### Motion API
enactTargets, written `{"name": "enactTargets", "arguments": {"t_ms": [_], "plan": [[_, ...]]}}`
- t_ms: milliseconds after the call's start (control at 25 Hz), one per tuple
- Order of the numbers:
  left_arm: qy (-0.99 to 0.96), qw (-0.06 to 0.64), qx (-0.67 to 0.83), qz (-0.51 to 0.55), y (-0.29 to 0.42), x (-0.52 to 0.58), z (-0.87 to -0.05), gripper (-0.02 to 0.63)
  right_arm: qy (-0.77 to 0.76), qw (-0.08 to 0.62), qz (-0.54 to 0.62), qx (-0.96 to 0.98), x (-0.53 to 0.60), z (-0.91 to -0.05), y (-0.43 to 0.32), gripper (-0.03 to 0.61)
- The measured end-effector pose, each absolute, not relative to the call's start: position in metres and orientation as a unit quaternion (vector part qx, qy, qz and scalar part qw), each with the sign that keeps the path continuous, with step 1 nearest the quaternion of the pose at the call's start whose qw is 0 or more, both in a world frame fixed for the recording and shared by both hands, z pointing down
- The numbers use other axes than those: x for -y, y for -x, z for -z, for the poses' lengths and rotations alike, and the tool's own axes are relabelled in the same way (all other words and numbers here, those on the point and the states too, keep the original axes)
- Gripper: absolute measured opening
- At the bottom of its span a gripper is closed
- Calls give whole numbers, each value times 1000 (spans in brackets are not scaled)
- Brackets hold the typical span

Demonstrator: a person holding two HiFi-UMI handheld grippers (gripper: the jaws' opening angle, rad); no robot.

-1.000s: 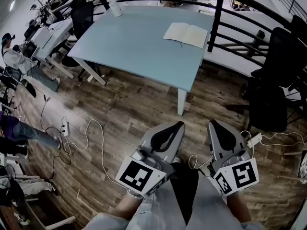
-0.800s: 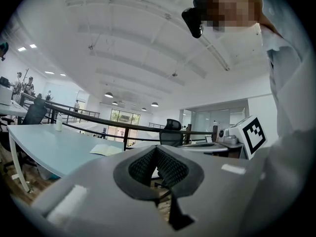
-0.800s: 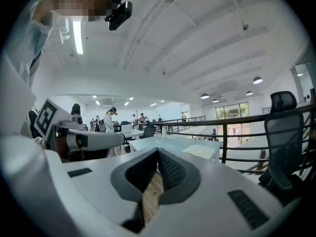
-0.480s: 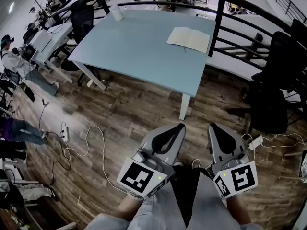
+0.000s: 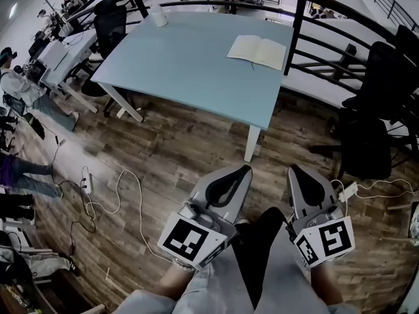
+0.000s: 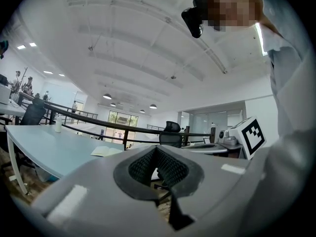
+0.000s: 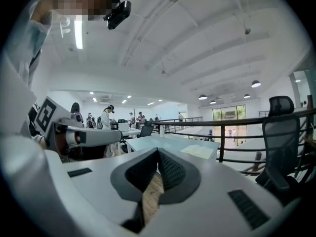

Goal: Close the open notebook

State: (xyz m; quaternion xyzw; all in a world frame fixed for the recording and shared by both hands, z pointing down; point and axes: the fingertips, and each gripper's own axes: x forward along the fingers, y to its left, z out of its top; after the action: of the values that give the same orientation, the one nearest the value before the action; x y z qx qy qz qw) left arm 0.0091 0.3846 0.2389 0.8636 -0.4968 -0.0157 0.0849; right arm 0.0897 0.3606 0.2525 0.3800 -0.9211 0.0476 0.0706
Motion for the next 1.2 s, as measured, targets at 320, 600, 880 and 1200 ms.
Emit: {"name": "enactTargets", "arguments": {"t_ms": [320,600,880,1200], "plan": [[-860,80,503,28,-8,-383,-238,3,-375,79,-43,923,-359,-253,-91,2],[-851,78,519,27,-1,-369,-240,3,-360,79,-42,929,-344,-254,-86,2],[-841,97,532,17,1,-340,-242,3,-333,78,-43,939,-309,-259,-74,2],[-830,99,548,16,3,-281,-246,3,-308,72,-53,947,-252,-265,-65,2]]}}
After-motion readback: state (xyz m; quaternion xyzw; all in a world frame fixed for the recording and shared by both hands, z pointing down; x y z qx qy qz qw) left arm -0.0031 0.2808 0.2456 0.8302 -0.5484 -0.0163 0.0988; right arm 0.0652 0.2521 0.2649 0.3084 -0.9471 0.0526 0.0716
